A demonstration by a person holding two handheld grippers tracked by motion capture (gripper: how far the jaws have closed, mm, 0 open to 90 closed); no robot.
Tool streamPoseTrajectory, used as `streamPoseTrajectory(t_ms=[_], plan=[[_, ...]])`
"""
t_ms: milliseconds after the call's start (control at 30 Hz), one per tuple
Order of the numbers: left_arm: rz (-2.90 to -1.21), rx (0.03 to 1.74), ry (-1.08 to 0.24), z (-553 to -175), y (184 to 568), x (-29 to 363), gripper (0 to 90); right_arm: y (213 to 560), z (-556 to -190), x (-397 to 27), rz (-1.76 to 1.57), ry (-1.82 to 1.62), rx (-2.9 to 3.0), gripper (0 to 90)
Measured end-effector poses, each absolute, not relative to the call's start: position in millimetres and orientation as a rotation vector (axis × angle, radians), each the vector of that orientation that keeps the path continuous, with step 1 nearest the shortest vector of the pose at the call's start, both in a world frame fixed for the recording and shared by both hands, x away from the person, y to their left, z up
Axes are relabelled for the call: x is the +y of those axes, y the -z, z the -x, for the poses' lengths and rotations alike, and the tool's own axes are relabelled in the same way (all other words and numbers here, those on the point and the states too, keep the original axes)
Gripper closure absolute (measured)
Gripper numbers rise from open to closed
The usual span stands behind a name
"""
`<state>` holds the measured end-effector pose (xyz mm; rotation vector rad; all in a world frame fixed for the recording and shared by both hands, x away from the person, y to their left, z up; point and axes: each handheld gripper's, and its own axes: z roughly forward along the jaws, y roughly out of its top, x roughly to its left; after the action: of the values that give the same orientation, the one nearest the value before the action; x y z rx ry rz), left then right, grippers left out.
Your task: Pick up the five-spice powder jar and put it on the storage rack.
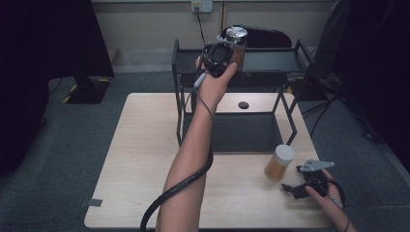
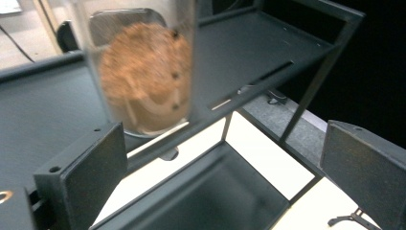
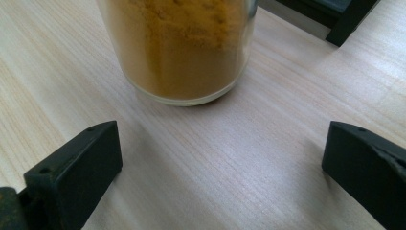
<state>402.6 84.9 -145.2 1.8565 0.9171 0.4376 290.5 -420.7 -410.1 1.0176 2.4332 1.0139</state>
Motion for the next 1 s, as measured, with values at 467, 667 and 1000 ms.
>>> streamPoseTrajectory(t_ms=[467, 667, 1000], plan=[[-1.881, 0.865, -0.383, -406, 183, 81, 1.9, 410, -290, -421, -1.019, -1.014, 2.431, 0.0], [-1.892, 0.87, -0.353, -410, 203, 78, 1.9, 410, -290, -420, -1.021, -1.016, 2.431, 0.0], [-1.915, 0.889, -0.34, -411, 236, 76, 1.9, 410, -290, -420, -1.021, -1.015, 2.431, 0.0]])
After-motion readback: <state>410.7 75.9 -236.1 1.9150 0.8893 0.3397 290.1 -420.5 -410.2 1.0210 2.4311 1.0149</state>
